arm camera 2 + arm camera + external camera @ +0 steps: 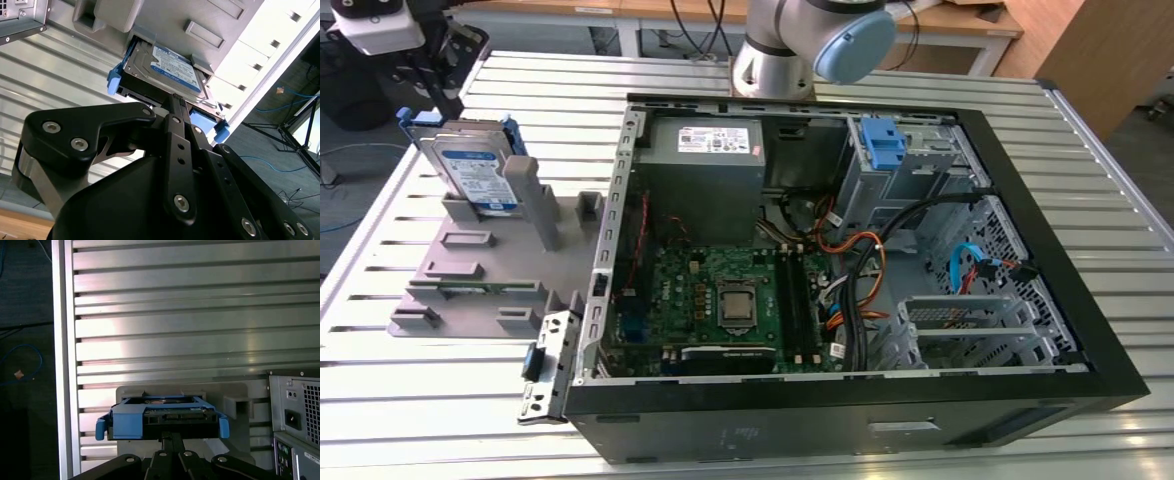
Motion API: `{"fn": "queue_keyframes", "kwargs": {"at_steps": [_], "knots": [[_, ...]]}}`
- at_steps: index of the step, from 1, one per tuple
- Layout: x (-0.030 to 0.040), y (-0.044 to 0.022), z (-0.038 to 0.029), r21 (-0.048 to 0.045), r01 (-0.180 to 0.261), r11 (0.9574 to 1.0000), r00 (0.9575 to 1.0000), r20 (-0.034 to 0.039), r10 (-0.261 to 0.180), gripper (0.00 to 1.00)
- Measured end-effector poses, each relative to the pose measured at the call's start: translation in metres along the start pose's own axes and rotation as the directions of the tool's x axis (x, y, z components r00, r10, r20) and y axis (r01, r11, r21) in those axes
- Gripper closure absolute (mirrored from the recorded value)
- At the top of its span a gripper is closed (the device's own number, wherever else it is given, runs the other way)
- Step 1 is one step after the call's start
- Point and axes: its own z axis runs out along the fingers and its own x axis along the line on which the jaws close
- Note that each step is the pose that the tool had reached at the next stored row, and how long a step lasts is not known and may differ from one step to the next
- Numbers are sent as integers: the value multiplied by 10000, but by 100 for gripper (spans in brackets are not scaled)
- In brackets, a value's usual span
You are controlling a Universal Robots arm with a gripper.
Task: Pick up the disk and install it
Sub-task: 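Reach for the disk, then pick up the disk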
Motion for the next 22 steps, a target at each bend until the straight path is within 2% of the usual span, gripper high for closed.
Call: {"fn": "queue_keyframes", "kwargs": {"at_steps": [8, 15, 22], "knots": [[1, 0, 14, 0, 0, 10000, 10000, 3, 0, 89], [6, -1, 17, -3, 2, 10000, 10000, 50, -2, 89], [6, -1, 17, -4, 2, 10000, 10000, 52, -2, 89]]}}
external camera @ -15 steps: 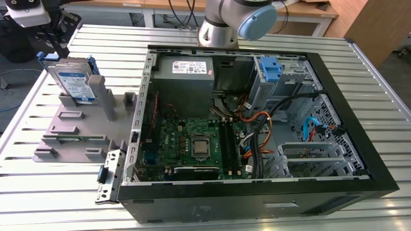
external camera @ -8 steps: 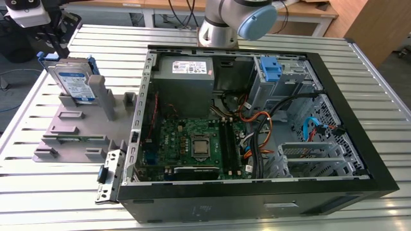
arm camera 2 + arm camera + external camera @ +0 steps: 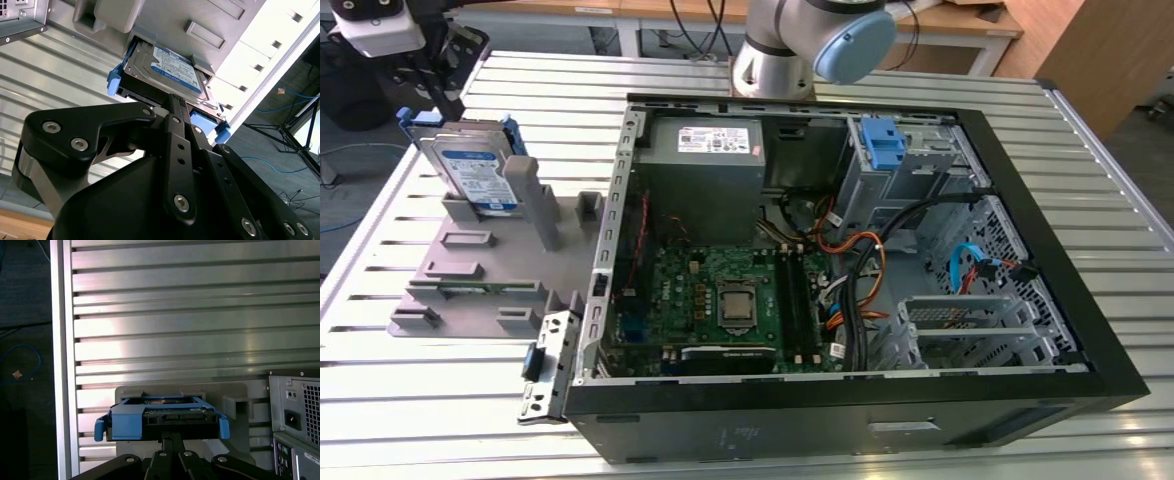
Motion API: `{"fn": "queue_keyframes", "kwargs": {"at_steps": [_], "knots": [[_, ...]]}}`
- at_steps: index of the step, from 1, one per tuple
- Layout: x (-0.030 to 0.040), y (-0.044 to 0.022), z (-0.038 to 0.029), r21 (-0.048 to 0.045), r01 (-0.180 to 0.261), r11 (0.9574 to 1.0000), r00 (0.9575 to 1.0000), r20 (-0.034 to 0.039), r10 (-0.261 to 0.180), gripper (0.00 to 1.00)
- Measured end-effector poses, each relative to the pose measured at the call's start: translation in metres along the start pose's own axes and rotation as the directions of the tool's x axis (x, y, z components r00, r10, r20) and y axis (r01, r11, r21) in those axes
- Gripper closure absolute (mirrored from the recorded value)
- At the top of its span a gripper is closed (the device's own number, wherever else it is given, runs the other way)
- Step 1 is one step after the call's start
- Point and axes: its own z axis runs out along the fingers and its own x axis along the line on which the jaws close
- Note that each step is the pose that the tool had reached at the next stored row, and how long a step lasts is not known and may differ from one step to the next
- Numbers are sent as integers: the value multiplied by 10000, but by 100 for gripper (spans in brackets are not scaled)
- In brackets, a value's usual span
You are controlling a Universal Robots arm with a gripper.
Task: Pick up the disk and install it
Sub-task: 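Pick up the disk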
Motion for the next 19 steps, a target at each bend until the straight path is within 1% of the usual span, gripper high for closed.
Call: {"fn": "queue_keyframes", "kwargs": {"at_steps": [5, 8, 10, 13, 15, 16, 18, 19], "knots": [[0, 0, 0, 1, 66, 10000, 10000, -3, -66, 89], [1, 1, 0, 0, 400, 9992, 9992, -20, -400, 89], [0, 0, 0, 0, 717, 9974, 9974, -36, -717, 89], [0, 0, 0, -2, 1264, 9920, 9920, -64, -1264, 89], [0, 0, 0, -2, 1529, 9882, 9882, -78, -1529, 89], [0, 0, 0, -4, 1665, 9860, 9860, -85, -1665, 89], [0, 0, 1, -6, 1978, 9802, 9802, -101, -1978, 89], [0, 0, 0, -7, 2073, 9783, 9782, -106, -2073, 89]]}}
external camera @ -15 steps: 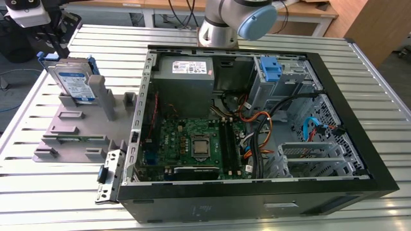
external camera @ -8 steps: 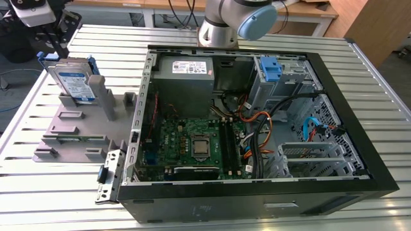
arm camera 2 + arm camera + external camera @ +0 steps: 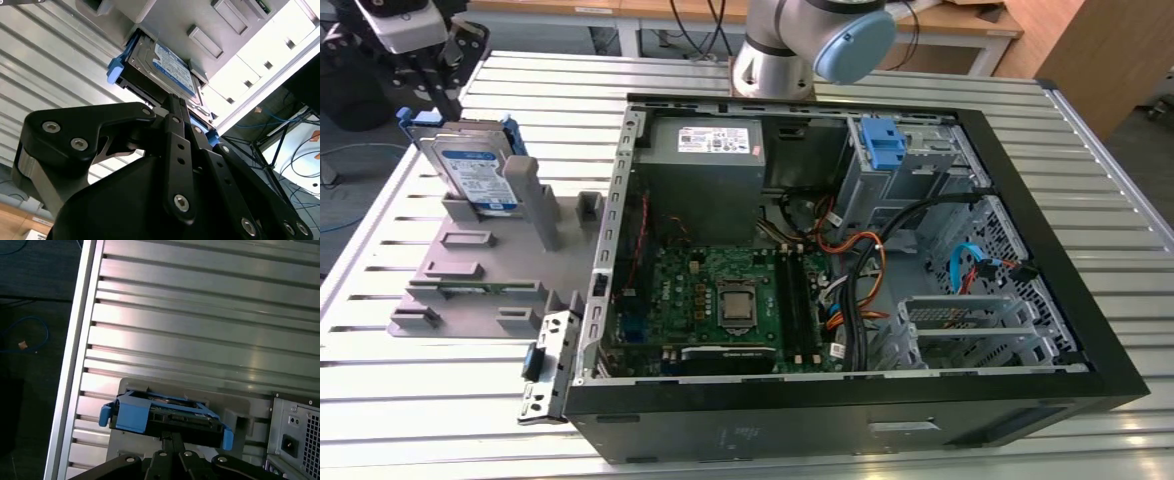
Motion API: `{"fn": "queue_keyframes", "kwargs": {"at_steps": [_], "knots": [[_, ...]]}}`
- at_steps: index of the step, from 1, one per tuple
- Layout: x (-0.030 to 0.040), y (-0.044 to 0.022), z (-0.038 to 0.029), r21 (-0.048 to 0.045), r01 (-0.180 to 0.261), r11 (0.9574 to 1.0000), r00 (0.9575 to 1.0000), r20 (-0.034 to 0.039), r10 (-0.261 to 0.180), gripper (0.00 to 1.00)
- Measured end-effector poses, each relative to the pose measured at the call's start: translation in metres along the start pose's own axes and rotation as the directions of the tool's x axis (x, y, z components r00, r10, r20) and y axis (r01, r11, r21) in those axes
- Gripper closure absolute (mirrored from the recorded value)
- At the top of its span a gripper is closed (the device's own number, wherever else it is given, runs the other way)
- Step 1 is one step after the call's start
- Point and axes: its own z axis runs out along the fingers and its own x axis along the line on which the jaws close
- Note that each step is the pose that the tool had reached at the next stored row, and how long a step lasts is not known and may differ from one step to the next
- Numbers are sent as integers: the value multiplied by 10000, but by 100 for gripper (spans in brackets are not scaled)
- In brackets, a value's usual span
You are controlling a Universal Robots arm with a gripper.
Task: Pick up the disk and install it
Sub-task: 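Pick up the disk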
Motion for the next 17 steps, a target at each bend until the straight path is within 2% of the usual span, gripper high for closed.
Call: {"fn": "queue_keyframes", "kwargs": {"at_steps": [15, 17], "knots": [[0, 0, 0, 0, 71, 10000, 10000, -4, -71, 89], [0, 0, 1, 0, 260, 9997, 9997, -13, -260, 89]]}}
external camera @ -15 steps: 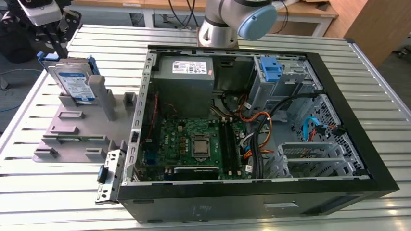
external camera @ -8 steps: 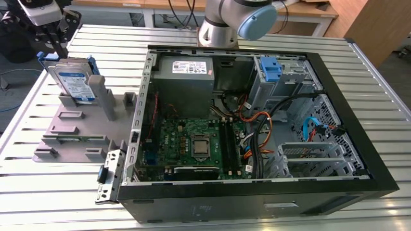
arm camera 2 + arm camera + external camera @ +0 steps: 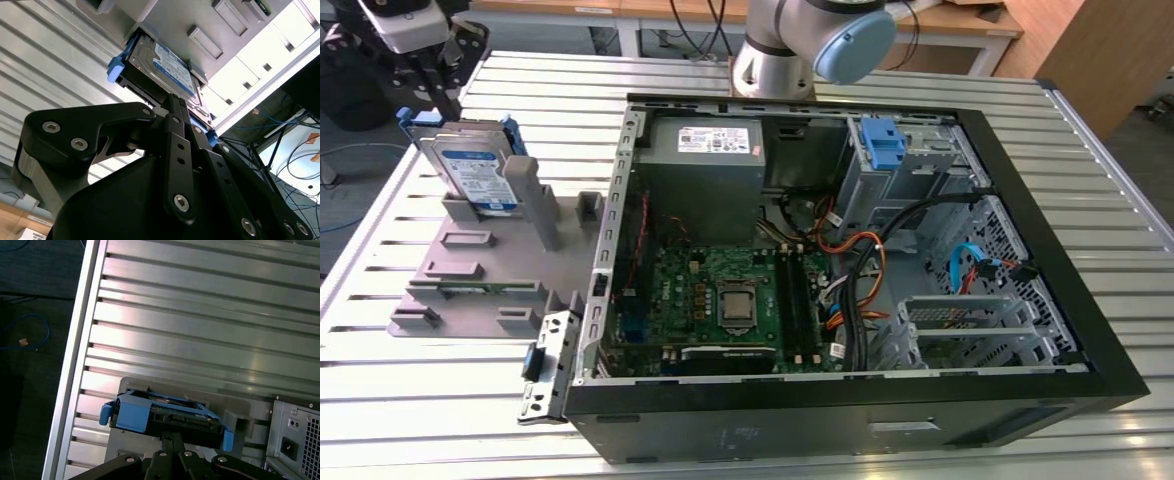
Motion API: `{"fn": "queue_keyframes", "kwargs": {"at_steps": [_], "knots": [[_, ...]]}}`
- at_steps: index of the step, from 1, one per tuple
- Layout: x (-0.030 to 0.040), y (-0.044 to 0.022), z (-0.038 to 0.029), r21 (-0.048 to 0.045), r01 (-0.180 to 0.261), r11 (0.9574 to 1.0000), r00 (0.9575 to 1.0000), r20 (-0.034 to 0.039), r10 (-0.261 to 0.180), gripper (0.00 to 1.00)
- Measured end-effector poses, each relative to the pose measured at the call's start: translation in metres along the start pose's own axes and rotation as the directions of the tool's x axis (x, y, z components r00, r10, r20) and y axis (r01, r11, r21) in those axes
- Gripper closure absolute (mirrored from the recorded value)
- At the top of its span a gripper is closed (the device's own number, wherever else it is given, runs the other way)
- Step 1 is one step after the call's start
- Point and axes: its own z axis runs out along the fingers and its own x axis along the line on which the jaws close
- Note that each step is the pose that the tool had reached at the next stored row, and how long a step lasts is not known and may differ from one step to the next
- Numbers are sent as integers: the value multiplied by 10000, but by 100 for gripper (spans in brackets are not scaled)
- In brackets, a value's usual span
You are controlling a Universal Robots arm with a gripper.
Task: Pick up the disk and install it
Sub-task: 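Pick up the disk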
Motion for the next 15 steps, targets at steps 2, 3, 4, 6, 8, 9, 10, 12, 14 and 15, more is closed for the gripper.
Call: {"fn": "queue_keyframes", "kwargs": {"at_steps": [2, 3, 4, 6, 8, 9, 10, 12, 14, 15], "knots": [[0, 0, 0, 0, 341, 9994, 9994, -18, -341, 89], [0, 0, 0, 1, 520, 9986, 9986, -27, -520, 89], [0, 0, 0, 0, 700, 9975, 9975, -36, -700, 89], [0, 0, 0, -1, 1068, 9943, 9943, -56, -1068, 89], [0, 0, 0, -2, 1424, 9898, 9898, -74, -1424, 89], [0, 0, 0, -3, 1603, 9871, 9870, -83, -1603, 89], [0, 0, 0, -5, 1778, 9841, 9840, -93, -1778, 89], [0, 0, 1, -8, 2131, 9770, 9770, -110, -2131, 89], [0, 0, 1, -11, 2497, 9683, 9682, -129, -2497, 89], [0, 0, 2, -14, 2669, 9637, 9636, -138, -2669, 89]]}}
